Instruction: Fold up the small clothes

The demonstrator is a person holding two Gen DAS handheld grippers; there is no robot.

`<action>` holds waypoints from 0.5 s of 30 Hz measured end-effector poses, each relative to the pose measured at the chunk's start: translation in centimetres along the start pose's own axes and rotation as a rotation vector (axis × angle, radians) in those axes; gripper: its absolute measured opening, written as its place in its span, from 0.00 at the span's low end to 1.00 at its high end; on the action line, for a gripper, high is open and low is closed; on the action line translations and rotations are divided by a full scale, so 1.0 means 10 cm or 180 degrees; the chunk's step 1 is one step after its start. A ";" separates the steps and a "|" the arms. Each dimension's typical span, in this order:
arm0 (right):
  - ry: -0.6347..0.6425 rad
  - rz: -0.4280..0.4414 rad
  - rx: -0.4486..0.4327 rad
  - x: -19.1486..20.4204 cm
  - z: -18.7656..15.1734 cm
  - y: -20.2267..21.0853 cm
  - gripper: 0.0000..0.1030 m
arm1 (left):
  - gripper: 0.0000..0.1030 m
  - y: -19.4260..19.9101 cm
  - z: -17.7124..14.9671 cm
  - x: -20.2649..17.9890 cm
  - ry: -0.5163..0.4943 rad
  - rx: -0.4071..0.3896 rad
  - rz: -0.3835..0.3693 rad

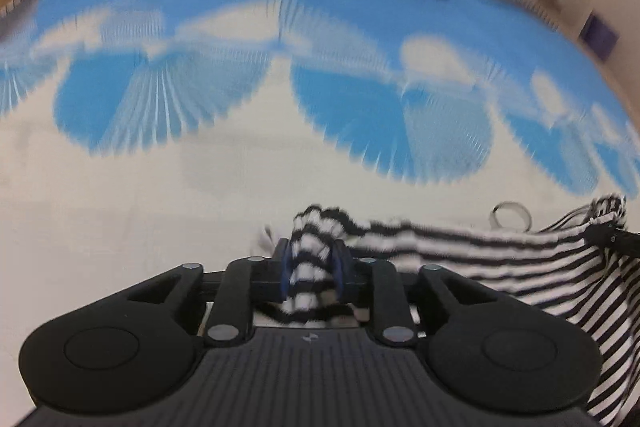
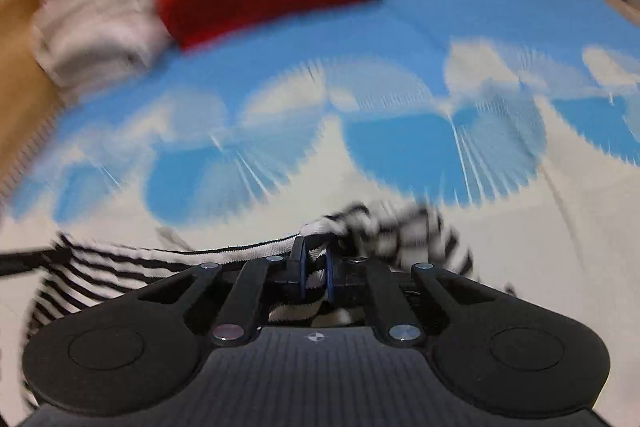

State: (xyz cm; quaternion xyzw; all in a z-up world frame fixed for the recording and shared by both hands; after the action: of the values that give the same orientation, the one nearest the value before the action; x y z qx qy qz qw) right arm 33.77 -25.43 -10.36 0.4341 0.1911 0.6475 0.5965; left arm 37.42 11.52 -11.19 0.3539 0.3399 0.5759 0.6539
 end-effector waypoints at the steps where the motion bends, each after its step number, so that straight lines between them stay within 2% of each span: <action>1: 0.0007 -0.0087 0.0139 -0.01 -0.03 -0.10 0.12 | 0.36 -0.04 -0.02 0.03 -0.0006 0.0072 0.0031; 3: -0.0001 -0.0122 0.0305 -0.02 -0.08 -0.20 0.16 | 0.41 0.01 0.00 0.12 0.0117 0.0080 -0.0005; 5: 0.0020 -0.0045 0.0270 -0.02 -0.04 -0.13 0.19 | 0.42 0.14 0.05 0.26 0.0320 0.0009 -0.0132; 8: -0.0088 0.0194 -0.0097 -0.15 0.11 0.23 0.28 | 0.48 0.36 0.10 0.45 0.0500 -0.0185 -0.0284; 10: -0.0166 0.0229 -0.0462 -0.33 0.20 0.50 0.45 | 0.49 0.38 0.09 0.53 0.0563 -0.0177 -0.0322; 11: -0.0195 0.0176 -0.0564 -0.44 0.22 0.57 0.48 | 0.49 0.36 0.08 0.56 0.0589 -0.0126 -0.0347; 13: -0.0203 0.0028 -0.0511 -0.61 0.23 0.54 0.48 | 0.49 0.30 0.10 0.57 0.0609 -0.0004 -0.0416; 15: -0.0198 -0.0040 -0.0255 -0.71 0.20 0.41 0.48 | 0.49 0.23 0.09 0.52 0.0561 0.0077 -0.0455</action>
State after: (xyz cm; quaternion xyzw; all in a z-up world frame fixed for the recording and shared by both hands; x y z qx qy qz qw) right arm 32.19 -33.56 -8.48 0.4285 0.1491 0.6370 0.6232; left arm 37.53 16.82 -8.99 0.2846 0.4274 0.5526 0.6565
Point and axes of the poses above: each gripper's, at about its wrist camera, not at the fingertips, and y roughly against the way its jaws point, x to its left, z to its top, the point moved 2 cm from there along -y, roughly the way its jaws point, and after that the axes turned 8 degrees about -y, right-handed, at the moved point
